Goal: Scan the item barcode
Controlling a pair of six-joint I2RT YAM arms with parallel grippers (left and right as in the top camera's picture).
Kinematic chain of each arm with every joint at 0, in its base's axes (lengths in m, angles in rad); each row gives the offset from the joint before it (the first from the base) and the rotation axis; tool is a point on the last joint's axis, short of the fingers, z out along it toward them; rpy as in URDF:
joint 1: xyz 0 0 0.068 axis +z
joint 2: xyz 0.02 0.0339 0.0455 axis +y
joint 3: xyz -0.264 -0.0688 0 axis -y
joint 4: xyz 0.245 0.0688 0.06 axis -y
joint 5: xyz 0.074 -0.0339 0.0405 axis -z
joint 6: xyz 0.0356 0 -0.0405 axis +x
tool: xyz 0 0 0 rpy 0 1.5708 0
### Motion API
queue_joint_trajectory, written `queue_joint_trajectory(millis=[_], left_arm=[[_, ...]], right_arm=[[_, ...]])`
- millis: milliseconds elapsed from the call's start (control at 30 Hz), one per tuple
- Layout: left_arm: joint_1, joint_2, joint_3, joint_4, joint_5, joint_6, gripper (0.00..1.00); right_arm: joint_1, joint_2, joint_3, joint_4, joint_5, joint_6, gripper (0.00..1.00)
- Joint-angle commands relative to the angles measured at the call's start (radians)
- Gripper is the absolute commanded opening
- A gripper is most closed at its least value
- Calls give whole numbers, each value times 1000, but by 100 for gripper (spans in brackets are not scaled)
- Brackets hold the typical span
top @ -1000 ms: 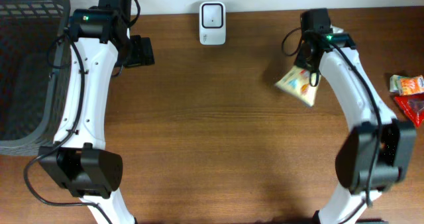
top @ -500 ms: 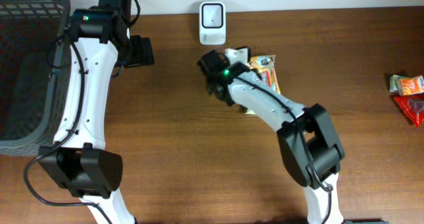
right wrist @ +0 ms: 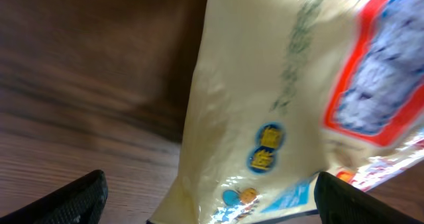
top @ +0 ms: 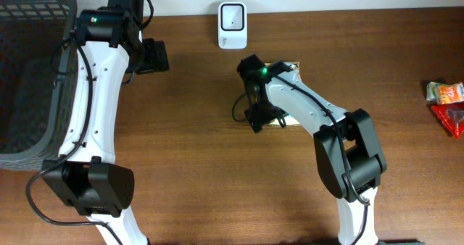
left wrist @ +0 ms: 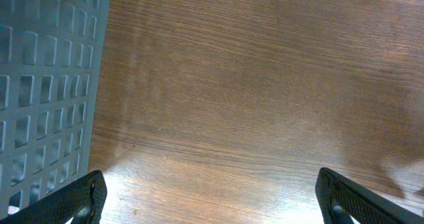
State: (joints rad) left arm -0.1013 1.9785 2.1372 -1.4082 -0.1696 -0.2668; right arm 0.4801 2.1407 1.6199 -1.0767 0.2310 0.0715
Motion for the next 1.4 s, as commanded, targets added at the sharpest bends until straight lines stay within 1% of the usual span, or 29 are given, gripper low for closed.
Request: queue_joint_trajectory(millis=[0, 33, 67, 100, 133, 167, 233, 267, 367, 433, 500, 533, 667, 700, 767, 833, 867, 900, 933, 967, 1000, 1033, 1067, 1133, 1167, 1200, 1233, 1300, 1367], left_arm=[[4, -8, 4, 2, -8, -10, 99], [4, -8, 4, 2, -8, -10, 99], [4, -8, 4, 2, -8, -10, 99], [4, -8, 4, 2, -8, -10, 99], [4, -8, 4, 2, -8, -10, 99], [4, -8, 4, 2, -8, -10, 99], [4, -8, 4, 2, -8, -10, 99], [4, -8, 4, 2, -8, -10, 99], [4, -8, 4, 2, -8, -10, 99], [4, -8, 4, 2, -8, -10, 99], [4, -8, 4, 2, -8, -10, 99], [4, -8, 4, 2, -8, -10, 99], [4, -8, 4, 2, -8, -10, 99], [4, -8, 4, 2, -8, -10, 99], [4, -8, 4, 2, -8, -10, 99], [4, -8, 4, 2, -8, -10, 99], [4, -8, 4, 2, -8, -10, 99], [4, -8, 4, 2, -8, -10, 99], [4, -8, 4, 2, -8, -10, 99], [4, -8, 4, 2, -8, -10, 99], [4, -8, 4, 2, -8, -10, 99], [4, -8, 4, 2, -8, -10, 99], [4, -8, 4, 2, -8, -10, 99], [4, -8, 4, 2, -8, -10, 99], [4, -8, 4, 2, -8, -10, 99], [4, -8, 4, 2, -8, -10, 99], [4, -8, 4, 2, -8, -10, 99], [4, -8, 4, 2, -8, -10, 99], [4, -8, 4, 2, -8, -10, 99]], right_arm=[[3, -6, -104, 102, 116, -12, 99], [3, -6, -146, 151, 134, -12, 99], [3, -6, -174, 188, 133, -12, 96], [3, -6, -192, 222, 132, -10, 51], [3, -6, -191, 228, 133, 23, 13], [3, -6, -181, 224, 131, 64, 4], [2, -6, -122, 193, 128, 135, 4], [-5, -7, -75, 167, 87, 159, 4], [-68, -14, 167, 3, -299, 157, 4], [-134, -18, 316, -96, -603, 135, 4], [-209, -27, 384, -129, -931, 63, 4], [-254, -30, 384, -130, -1042, 63, 4], [-407, 0, 329, -154, -1168, 64, 4], [-451, 5, 261, -137, -1218, 64, 4], [-527, 8, 82, -32, -1283, 80, 4], [-615, 8, -56, 76, -1238, 101, 4], [-675, 8, -71, 61, -1043, 101, 4], [-704, 3, -67, 41, -910, 101, 4], [-741, -8, -47, 5, -787, 101, 13], [-762, -18, -21, -22, -718, 101, 22], [-782, -35, 28, -72, -654, 91, 34], [-788, -55, 87, -129, -621, 78, 41], [-787, -68, 126, -166, -619, 73, 42], [-747, -90, 205, -218, -628, 55, 40], [-714, -91, 217, -212, -630, 56, 28], [-663, -86, 212, -171, -592, 56, 9], [-630, -80, 202, -137, -546, 58, 4], [-543, -55, 149, -88, -436, 120, 4], [-486, -34, 49, -8, -410, 129, 4]])
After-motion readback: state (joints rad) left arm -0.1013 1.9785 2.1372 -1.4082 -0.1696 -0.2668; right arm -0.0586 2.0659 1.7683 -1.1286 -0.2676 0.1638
